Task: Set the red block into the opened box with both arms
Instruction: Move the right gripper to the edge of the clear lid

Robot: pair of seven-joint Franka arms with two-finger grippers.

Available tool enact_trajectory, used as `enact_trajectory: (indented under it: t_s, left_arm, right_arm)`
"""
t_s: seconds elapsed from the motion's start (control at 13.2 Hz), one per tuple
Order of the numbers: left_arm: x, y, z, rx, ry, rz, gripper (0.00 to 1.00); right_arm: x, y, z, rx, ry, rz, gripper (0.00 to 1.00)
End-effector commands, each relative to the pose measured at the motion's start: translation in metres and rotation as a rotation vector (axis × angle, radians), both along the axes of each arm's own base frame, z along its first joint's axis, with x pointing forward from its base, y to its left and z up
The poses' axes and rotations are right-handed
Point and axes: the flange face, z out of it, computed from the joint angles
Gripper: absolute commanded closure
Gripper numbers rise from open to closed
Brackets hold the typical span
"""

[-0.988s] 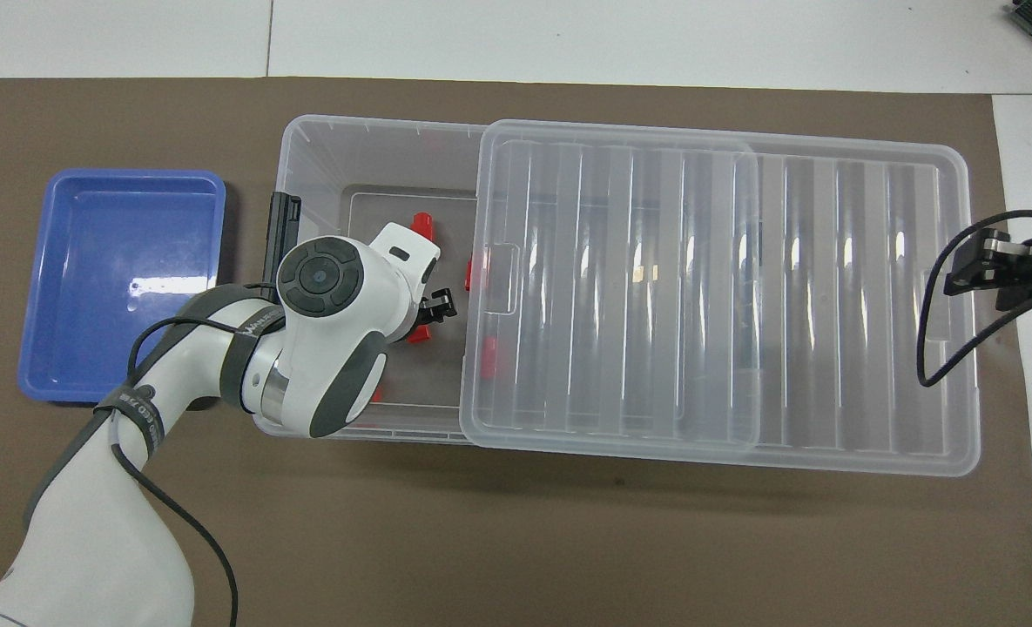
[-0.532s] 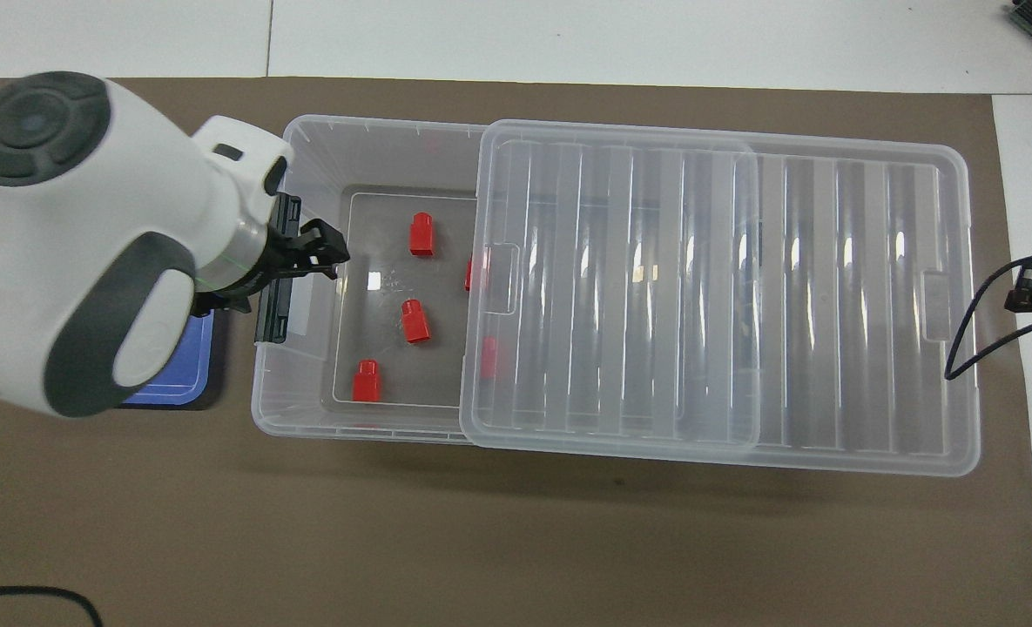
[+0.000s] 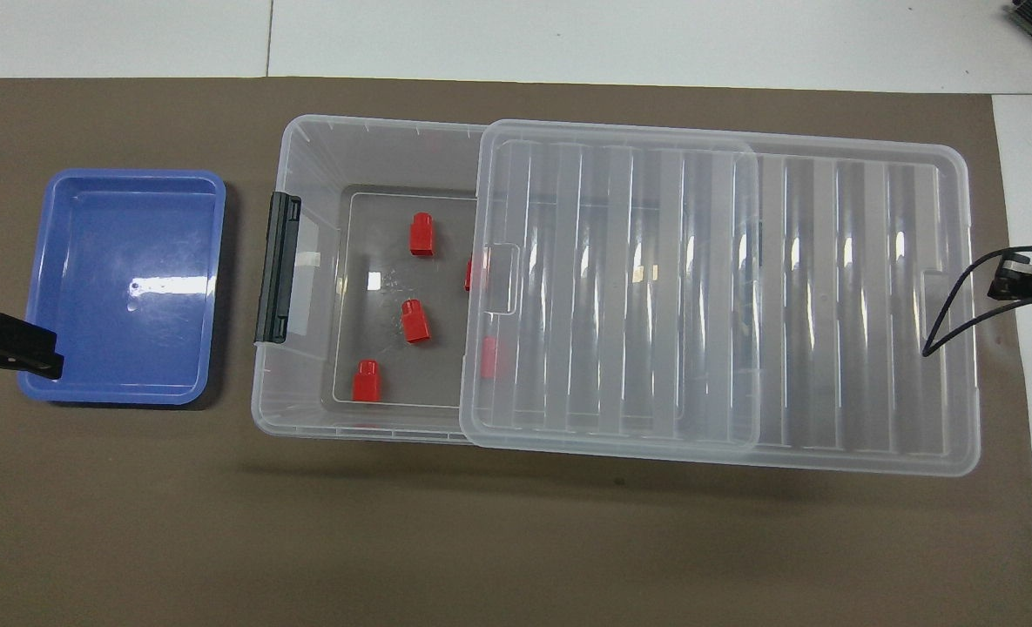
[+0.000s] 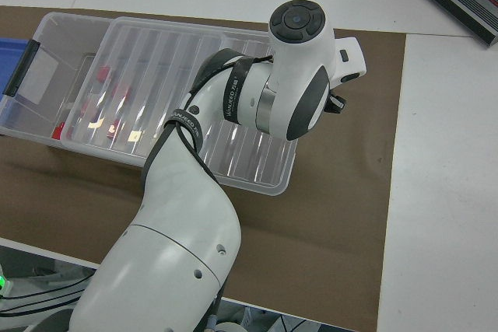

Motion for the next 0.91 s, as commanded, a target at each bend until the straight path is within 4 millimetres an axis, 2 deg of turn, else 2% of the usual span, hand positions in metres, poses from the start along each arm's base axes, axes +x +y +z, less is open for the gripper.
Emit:
enact_trajectory:
  t_s: [0.0,0.15,0.3,0.38,0.53,0.61,0.84]
  left_arm:
    - [-0.005,-0.005,-0.005,0.017,0.004,-0.038,0.00]
    - [-0.005,-0.008,-0.006,0.018,0.007,-0.049,0.00]
    - [-0.010,-0.002,0.009,0.013,-0.020,-0.042,0.00]
    - [-0.008,-0.003,0.009,0.014,-0.040,-0.040,0.00]
    - [0.006,-0.003,-0.003,0.016,-0.192,-0.047,0.00]
    - [0.009,-0.003,-0.007,0.015,-0.215,-0.049,0.00]
    - [0.017,-0.006,-0.003,0.016,-0.272,-0.054,0.00]
  right_arm:
    - [0.003,0.004,-0.002,-0.007,-0.005,0.027,1.00]
    - [0.003,0.010,-0.004,-0.002,0.010,0.037,1.00]
    - [0.003,0.017,-0.005,0.006,0.025,0.066,1.00]
    - [0.006,0.035,-0.005,0.012,0.040,0.118,1.00]
    - [0.005,0.044,-0.005,0.020,0.070,0.140,1.00]
    - [0.006,0.055,-0.006,0.032,0.083,0.161,1.00]
    - [0.007,0.077,-0.007,0.095,0.082,0.234,1.00]
